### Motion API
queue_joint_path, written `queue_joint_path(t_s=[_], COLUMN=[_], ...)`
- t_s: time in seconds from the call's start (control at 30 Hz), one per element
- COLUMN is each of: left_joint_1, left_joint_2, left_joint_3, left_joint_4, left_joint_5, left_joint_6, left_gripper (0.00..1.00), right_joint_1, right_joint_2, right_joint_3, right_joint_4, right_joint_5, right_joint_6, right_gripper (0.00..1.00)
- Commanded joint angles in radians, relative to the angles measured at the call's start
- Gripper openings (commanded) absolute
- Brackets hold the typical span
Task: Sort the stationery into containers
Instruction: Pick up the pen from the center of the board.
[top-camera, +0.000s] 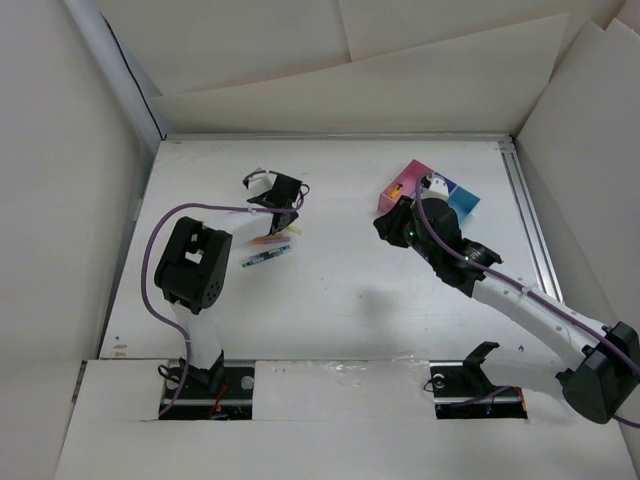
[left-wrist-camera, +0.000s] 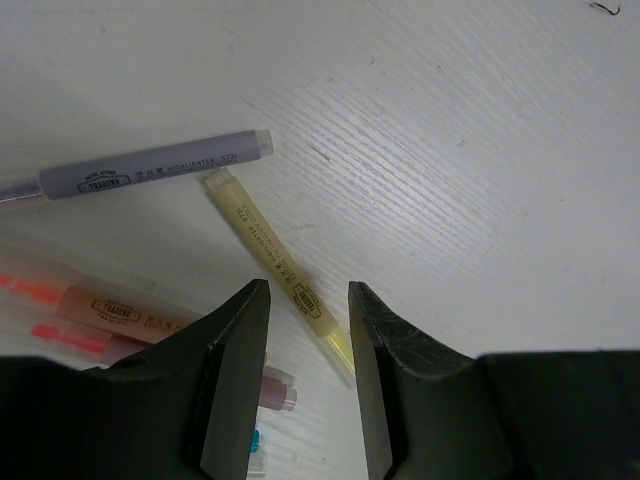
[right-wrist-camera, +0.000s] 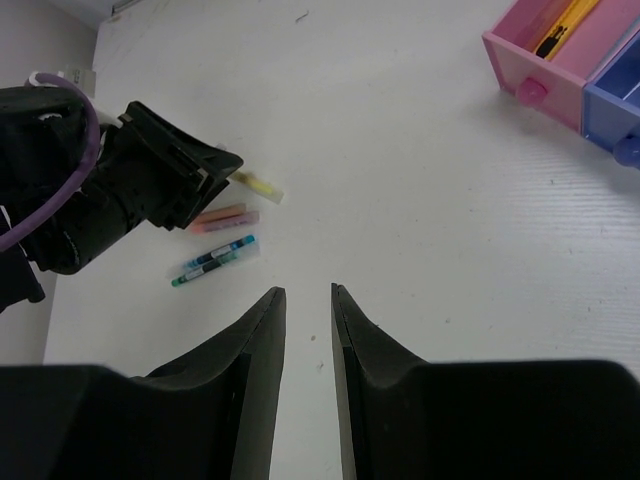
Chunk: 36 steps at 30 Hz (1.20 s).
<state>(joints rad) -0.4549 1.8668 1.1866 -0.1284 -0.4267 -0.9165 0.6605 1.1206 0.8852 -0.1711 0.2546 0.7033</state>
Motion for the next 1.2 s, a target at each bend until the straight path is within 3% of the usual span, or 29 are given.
queue_joint_path(t_s=[0.0,1.17], left_joint_1=[0.009,-0.013], left_joint_2=[0.005,0.035], left_joint_3=[0.044,-0.024], left_joint_4=[-0.033,0.044], left_joint_5=[-0.020,0.077], left_joint_6=[-0.016,-0.007], left_gripper=[0.34,0.15], right_joint_1=[-0.004,-0.022], right_joint_2=[-0.021,-0.039], right_joint_3=[0.001,-0.008], right_joint_4=[0.047,0.047], right_joint_5=[-0.015,-0.006], right_joint_6=[-0.008,-0.008], right_gripper=[0.31,0.33])
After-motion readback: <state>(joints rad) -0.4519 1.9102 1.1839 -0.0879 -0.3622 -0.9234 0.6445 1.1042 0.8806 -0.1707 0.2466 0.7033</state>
